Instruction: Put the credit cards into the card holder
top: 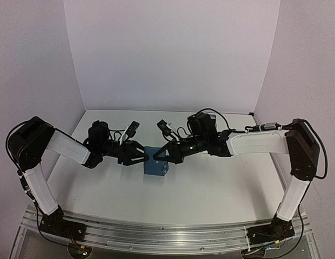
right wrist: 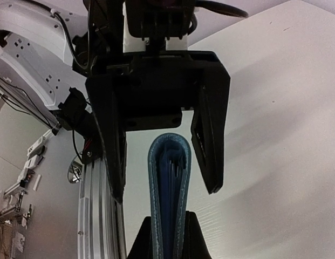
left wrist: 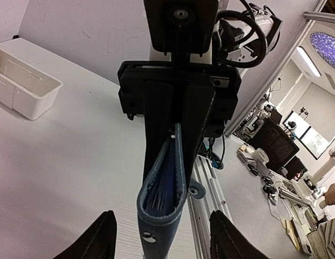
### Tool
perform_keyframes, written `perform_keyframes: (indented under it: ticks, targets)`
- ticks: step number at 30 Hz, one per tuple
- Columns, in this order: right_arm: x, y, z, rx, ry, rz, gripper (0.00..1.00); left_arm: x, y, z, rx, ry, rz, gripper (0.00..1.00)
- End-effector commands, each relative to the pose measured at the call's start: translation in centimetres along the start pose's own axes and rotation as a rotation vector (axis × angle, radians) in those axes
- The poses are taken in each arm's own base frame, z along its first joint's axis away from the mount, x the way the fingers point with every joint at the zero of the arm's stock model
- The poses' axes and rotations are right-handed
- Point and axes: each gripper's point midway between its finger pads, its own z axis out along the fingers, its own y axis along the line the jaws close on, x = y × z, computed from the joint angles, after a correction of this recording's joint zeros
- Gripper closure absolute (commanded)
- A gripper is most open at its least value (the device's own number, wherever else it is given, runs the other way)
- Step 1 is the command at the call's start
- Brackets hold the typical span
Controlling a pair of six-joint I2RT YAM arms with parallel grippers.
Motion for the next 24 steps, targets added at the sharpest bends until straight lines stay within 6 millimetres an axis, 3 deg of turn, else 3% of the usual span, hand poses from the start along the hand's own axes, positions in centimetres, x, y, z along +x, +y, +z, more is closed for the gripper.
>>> perform_keyframes:
  ticks: [1, 4, 7, 9, 10, 12, 13, 15, 17, 18, 20, 22, 24]
  targets:
    - [-1.2, 2.0, -0.1, -0.026, 0.049, -0.146, 1.00, 0.0, -1.2, 1.2, 0.065, 0.040, 0.047, 0.55]
    - [-1.7, 2.2, -0.3, -0.014, 0.039, -0.171, 1.00, 0.5, -1.2, 1.2, 0.068, 0.059, 0.026, 0.70]
    - [-2.4, 2.5, -0.3, -0.023, 0.028, -0.187, 1.00, 1.0, -1.5, 1.1, 0.080, 0.074, 0.025, 0.78]
    - [-2.3, 2.4, 0.0, -0.028, 0.035, -0.169, 1.00, 0.6, -1.9, 1.2, 0.091, 0.063, 0.037, 0.96]
    - [-2.2, 2.1, 0.1, -0.018, 0.036, -0.154, 0.98, 0.3, -2.0, 1.2, 0.094, 0.055, 0.050, 1.00]
    - [-2.6, 1.5, -0.4, 0.010, 0.021, -0.128, 0.61, 0.0, -2.2, 1.1, 0.095, 0.045, 0.054, 1.00]
    - [-2.6, 1.3, -1.0, 0.003, 0.014, -0.098, 0.50, 0.1, -2.2, 0.9, 0.090, 0.040, 0.053, 1.00]
    - [-2.4, 0.2, -2.7, -0.003, -0.002, -0.029, 0.43, 0.7, -2.8, 0.2, 0.114, 0.034, 0.098, 1.00]
    - [-0.5, -1.2, -4.0, 0.017, 0.013, 0.021, 0.42, 1.9, -3.8, -0.3, 0.154, 0.044, 0.187, 1.00]
    - [0.4, -1.8, -4.4, 0.031, 0.020, 0.038, 0.43, 2.8, -3.4, -0.4, 0.140, 0.054, 0.211, 1.00]
    - [2.9, -3.3, -4.5, 0.082, 0.054, 0.101, 0.45, 4.4, -0.6, 0.0, 0.017, 0.085, 0.129, 1.00]
    - [4.7, -5.1, -3.8, 0.135, 0.083, 0.215, 0.46, 5.6, 3.0, 0.1, -0.164, 0.107, -0.070, 1.00]
    - [5.9, -6.3, -3.2, 0.168, 0.095, 0.332, 0.49, 7.2, 4.5, -0.1, -0.239, 0.102, -0.287, 1.00]
